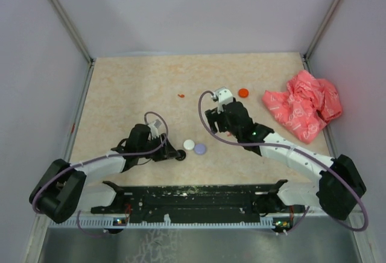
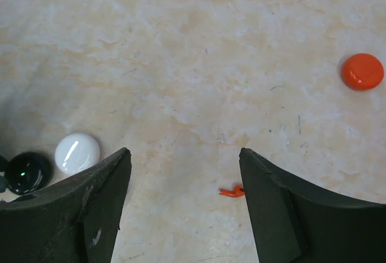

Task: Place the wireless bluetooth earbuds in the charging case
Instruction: Place the charging case at the center of the board, then pick up the charging case at the center of the board.

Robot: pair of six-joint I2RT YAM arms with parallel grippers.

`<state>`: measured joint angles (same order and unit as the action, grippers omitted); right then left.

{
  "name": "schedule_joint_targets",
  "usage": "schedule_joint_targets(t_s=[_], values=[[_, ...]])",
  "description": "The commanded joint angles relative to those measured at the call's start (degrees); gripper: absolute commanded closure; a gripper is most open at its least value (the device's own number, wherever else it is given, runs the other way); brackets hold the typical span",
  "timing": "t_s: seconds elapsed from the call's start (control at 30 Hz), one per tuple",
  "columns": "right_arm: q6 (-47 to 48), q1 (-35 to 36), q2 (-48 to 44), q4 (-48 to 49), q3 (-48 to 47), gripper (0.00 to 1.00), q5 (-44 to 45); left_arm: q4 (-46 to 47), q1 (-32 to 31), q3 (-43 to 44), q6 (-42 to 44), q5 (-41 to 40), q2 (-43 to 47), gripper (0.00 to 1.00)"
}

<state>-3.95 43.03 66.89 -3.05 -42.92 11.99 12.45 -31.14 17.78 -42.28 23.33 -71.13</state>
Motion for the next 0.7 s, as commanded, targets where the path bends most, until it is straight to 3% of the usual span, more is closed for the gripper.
schedule_joint_targets(t_s=[0.0,0.07,0.13,0.33,0.47,0.67], values=[[1.0,-3.5,4.3,0.7,-6.4,0.26,6.3,-8.5,0.0,2.9,4.5,-7.6,4.8,0.46],[0.4,-6.2,7.2,0.4,-8.5,0.24,6.7,-10.3,0.0,3.1,5.4,-11.7,7.5,0.41],[-0.2,-8.9,10.4,0.2,-10.8,0.22,6.8,-11.5,0.1,3.0,4.9,-16.1,9.9,0.25],[-1.6,-17.5,21.7,0.2,-17.9,0.19,6.1,-11.4,0.1,3.0,9.4,-23.8,13.5,0.07],[-3.3,-23.6,29.2,0.4,-22.7,0.19,2.6,-8.0,0.2,1.8,10.0,-28.4,14.8,0.01],[-4.9,-28.0,39.4,-0.5,-31.0,0.20,1.7,-4.8,0.2,1.6,12.0,-30.8,15.0,0.00]])
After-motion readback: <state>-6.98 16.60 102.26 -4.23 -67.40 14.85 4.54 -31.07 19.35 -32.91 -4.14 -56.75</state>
